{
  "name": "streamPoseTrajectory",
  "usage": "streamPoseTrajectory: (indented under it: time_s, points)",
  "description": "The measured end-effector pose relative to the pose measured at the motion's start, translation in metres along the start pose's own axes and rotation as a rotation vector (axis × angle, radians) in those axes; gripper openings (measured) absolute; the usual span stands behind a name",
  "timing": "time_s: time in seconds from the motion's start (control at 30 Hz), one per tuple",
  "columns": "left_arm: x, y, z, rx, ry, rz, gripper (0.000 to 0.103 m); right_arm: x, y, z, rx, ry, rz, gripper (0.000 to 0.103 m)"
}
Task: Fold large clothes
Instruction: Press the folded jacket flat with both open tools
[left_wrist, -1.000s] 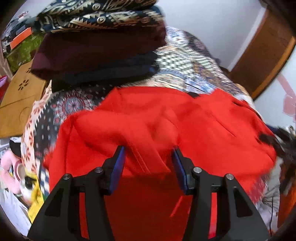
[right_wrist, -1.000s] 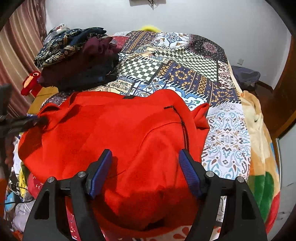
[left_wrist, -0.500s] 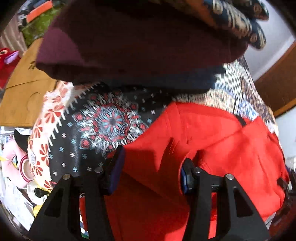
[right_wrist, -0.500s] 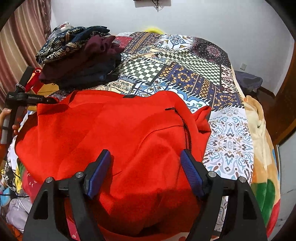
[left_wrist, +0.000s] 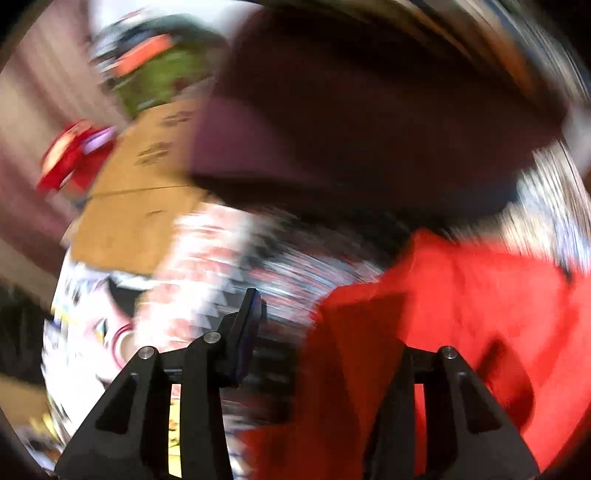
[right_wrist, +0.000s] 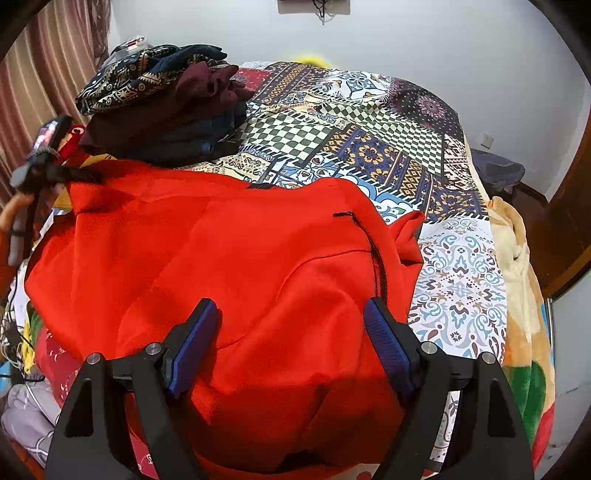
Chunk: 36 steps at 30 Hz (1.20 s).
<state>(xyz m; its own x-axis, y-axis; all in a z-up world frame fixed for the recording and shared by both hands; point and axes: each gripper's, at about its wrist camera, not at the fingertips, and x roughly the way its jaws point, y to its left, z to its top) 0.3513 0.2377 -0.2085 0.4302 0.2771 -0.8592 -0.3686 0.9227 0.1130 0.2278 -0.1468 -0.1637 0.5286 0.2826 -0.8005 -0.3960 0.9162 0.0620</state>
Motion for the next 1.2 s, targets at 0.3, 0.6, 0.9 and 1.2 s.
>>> streamPoseTrajectory:
  time_s: [0.3,0.6,0.9,1.2]
  points:
    - [-0.047,0.058,0.01,-0.097,-0.053,-0.136,0.066,0.006,0.002,0.004,0.03,0.0,-0.011,0.079]
    - [-0.077,0.051,0.007,-0.163,-0.04,-0.309,0.071,0.001,-0.008,0.016,0.085,0.039,0.04,0.079]
    - [-0.096,0.055,-0.003,-0.151,-0.073,-0.325,0.072,-0.002,-0.041,0.068,0.145,0.024,0.057,0.079]
    - [-0.079,0.043,0.002,-0.16,-0.014,-0.395,0.073,0.083,-0.056,0.119,0.118,0.219,0.092,0.079]
